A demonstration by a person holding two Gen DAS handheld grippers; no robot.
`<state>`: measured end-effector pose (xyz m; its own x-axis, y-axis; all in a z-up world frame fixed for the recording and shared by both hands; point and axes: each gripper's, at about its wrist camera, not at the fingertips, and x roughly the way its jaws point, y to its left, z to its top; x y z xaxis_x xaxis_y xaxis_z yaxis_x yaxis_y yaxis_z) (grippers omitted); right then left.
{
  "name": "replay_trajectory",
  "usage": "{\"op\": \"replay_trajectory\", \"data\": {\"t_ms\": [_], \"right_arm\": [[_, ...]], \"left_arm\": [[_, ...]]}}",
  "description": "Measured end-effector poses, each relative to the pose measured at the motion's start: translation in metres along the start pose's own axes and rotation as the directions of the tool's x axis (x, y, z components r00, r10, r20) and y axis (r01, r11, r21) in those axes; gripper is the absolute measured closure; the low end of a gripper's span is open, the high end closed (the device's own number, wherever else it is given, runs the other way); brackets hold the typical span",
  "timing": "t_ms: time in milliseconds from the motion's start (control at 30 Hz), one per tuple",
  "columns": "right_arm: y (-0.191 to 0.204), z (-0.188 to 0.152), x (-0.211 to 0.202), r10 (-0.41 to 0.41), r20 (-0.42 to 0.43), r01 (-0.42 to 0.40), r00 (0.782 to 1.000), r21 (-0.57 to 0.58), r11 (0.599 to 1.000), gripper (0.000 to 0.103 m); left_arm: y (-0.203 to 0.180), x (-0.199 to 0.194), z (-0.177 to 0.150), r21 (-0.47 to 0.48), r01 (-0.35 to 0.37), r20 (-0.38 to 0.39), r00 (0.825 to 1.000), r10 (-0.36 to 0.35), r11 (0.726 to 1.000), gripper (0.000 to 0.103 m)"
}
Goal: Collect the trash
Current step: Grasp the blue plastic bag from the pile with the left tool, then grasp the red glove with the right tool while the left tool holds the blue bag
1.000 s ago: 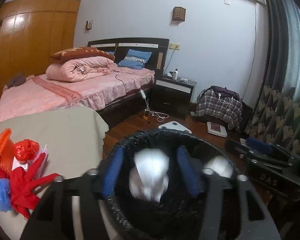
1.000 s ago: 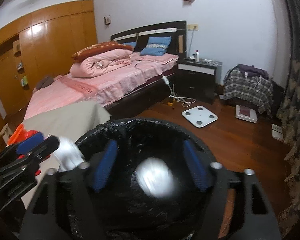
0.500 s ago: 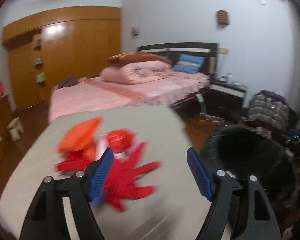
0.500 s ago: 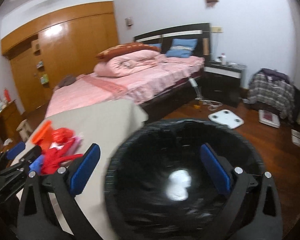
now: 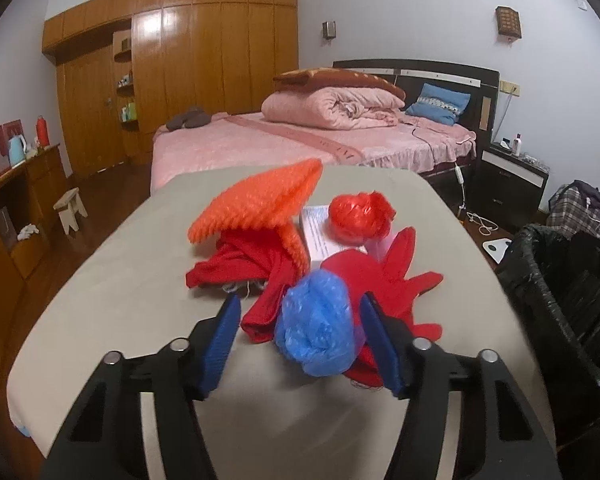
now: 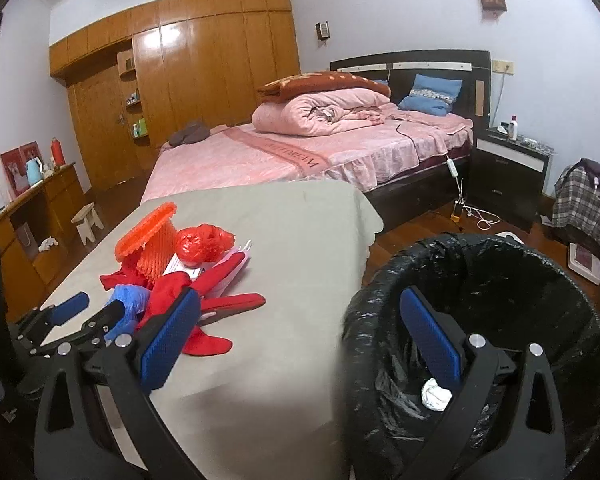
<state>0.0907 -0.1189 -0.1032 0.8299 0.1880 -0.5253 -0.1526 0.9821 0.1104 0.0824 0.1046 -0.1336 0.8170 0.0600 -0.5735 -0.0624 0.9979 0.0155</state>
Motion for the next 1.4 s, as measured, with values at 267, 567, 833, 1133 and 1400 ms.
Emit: {"op": "replay_trajectory", "data": {"t_ms": [267, 567, 833, 1133, 1400], "right_arm": [[0.001, -0.004, 0.003, -0.005, -0.009, 0.005, 1.000, -0.018, 1.000, 0.006], [0.005, -0.003, 0.003, -0.002, -0.004, 0.002, 1.000, -0.035, 0.999, 0.006], [0.016, 0.003, 0.005, 0.019, 0.005, -0.019, 1.000, -0.040, 0.999, 0.006], [0.057, 0.008, 0.030, 0.088, -0.014, -0.089, 0.996, -0.068, 0.994, 0.006], [0.094, -0.001, 0.067, 0.141, -0.107, -0.151, 0.984, -0.091, 0.984, 0.024]], "left_arm": [[-0.008, 0.021, -0.004, 0.013, 0.018, -0.047, 0.999, -0.018, 1.000, 0.052], [-0.012, 0.028, -0.007, 0.013, 0.050, -0.070, 0.996, -0.048, 0.999, 0.072], [0.002, -0.002, 0.008, -0.009, 0.054, 0.022, 0.998, -0.054, 0.998, 0.072], [0.039, -0.016, 0.015, -0.061, -0.022, 0.057, 0.998, 0.025, 0.998, 0.072], [0.060, -0.011, 0.011, -0.082, -0.064, 0.050, 0.996, 0.068, 0.995, 0.072]]}}
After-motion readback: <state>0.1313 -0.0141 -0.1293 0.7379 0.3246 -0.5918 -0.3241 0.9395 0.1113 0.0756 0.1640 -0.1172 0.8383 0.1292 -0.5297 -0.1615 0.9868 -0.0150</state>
